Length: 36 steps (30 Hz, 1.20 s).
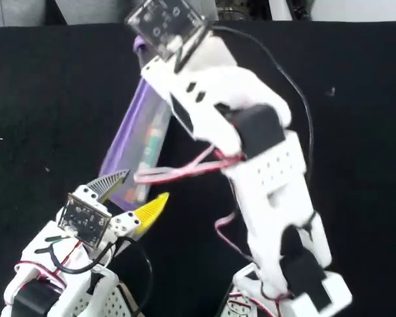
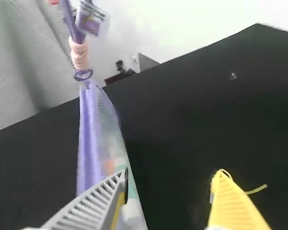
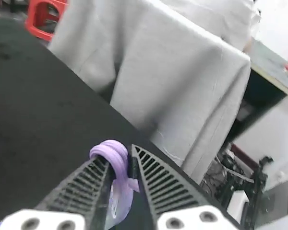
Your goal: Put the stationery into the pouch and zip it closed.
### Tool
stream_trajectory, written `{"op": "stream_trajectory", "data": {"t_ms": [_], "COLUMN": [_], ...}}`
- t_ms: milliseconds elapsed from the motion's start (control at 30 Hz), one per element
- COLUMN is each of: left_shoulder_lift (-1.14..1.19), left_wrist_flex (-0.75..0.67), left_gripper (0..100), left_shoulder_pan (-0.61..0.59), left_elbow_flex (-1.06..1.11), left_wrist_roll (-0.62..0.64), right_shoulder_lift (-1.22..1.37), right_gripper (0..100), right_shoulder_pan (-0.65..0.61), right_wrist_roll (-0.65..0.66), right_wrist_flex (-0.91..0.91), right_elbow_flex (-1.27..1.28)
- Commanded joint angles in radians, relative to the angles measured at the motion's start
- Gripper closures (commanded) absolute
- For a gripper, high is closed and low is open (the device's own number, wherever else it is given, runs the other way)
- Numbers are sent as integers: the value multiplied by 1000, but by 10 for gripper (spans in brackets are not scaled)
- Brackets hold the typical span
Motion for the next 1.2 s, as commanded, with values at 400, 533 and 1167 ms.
{"op": "stream_trajectory", "data": {"t_ms": [400, 533, 1167], "left_shoulder_lift": [15, 75, 957], "left_wrist_flex": [-38, -55, -227], "left_gripper": [717, 717, 717], "left_shoulder_pan": [-136, -137, -232], "left_elbow_flex": [-99, -102, -421], "left_wrist_roll": [-109, -150, -252], "right_shoulder_lift": [-147, -147, -147], "right_gripper": [987, 987, 987], "right_shoulder_pan": [-35, -35, -32], "right_wrist_roll": [8, 8, 8], "right_wrist_flex": [-18, -18, -15], "right_elbow_flex": [28, 28, 22]}}
